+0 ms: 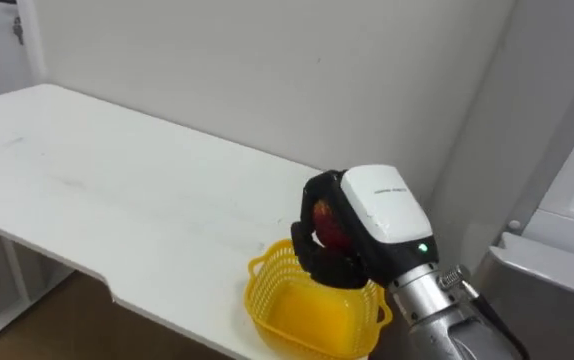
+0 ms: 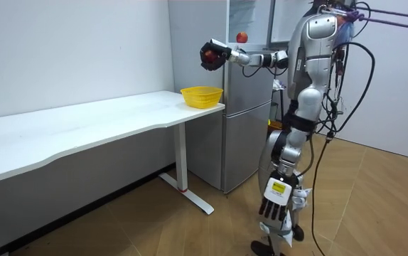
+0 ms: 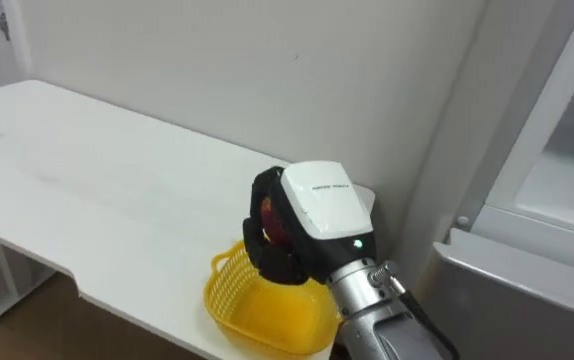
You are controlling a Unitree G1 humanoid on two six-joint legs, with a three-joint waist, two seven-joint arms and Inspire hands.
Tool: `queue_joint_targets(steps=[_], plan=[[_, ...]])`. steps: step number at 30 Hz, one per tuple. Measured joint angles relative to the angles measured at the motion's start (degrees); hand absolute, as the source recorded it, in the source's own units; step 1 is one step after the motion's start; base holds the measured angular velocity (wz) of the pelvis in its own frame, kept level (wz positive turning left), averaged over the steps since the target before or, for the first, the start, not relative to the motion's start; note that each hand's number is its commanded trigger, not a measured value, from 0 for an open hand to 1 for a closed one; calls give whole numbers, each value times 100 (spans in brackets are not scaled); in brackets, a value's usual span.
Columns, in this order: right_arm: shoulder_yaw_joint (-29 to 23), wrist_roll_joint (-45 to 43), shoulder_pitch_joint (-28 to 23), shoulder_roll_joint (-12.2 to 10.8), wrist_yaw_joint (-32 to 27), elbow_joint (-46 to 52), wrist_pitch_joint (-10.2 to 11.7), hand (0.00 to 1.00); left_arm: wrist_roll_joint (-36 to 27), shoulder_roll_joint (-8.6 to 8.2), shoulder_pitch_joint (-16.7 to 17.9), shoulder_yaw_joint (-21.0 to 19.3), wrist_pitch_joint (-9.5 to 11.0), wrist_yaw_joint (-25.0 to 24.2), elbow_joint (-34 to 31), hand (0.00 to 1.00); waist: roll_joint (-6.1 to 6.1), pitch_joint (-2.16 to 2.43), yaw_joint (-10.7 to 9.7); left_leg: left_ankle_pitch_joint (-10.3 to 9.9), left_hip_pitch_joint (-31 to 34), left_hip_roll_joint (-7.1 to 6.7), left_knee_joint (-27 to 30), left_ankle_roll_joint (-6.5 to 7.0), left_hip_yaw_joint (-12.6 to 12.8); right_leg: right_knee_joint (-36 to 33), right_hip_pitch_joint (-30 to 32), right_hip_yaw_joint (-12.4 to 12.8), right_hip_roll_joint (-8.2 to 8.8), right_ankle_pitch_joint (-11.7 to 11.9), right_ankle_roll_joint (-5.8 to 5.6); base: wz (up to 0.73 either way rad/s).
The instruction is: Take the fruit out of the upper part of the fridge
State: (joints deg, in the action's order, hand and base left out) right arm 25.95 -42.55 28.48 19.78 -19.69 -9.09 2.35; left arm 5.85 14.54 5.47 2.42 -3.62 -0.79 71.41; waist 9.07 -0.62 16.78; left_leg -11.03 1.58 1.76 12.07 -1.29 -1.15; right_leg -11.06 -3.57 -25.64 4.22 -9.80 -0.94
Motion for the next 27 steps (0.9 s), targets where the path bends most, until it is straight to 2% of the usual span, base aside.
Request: queue_joint_targets(steps=[6, 9, 20, 21, 22, 23, 27], plan=[[-3, 228, 6, 27, -12, -740, -13, 100, 127, -5, -58, -115, -17, -70, -1, 0, -18, -15, 172, 1, 193, -25, 159, 1, -76, 45, 68, -121, 18, 0, 0, 10], [-4, 314, 6, 27, 44, -1032, -44, 100, 162, -1, -43, -120, -19, -90, 0, 0, -45, -46, 197, 6, 253, -45, 156, 12, -76, 43, 92, -131, 42, 0, 0, 2], [6, 529, 6, 22, 53, -1508, -153, 100, 164, 13, -67, -109, -115, 73, -76, 0, 62, -53, 252, 39, 424, -62, 165, 34, -61, 14, 263, -133, 67, 0, 0, 0], [5, 531, 6, 22, 53, -1507, -180, 91, 164, 12, -68, -110, -119, 80, -76, 0, 64, -53, 252, 39, 429, -62, 165, 34, -61, 14, 268, -135, 66, 0, 0, 0], [5, 533, 6, 22, 53, -1507, -195, 36, 164, 12, -69, -109, -119, 104, -77, 0, 64, -53, 253, 39, 431, -62, 164, 34, -62, 15, 269, -134, 66, 0, 0, 0], [5, 535, 6, 22, 53, -1507, -199, 0, 164, 12, -69, -109, -119, 126, -77, 0, 64, -52, 253, 39, 432, -61, 164, 33, -62, 15, 269, -134, 66, 0, 0, 0], [5, 594, 6, 22, 53, -1507, -220, 0, 155, 12, -68, -109, -124, 185, -81, 0, 68, -51, 258, 39, 443, -61, 161, 34, -56, 15, 277, -135, 68, 0, 0, 0]])
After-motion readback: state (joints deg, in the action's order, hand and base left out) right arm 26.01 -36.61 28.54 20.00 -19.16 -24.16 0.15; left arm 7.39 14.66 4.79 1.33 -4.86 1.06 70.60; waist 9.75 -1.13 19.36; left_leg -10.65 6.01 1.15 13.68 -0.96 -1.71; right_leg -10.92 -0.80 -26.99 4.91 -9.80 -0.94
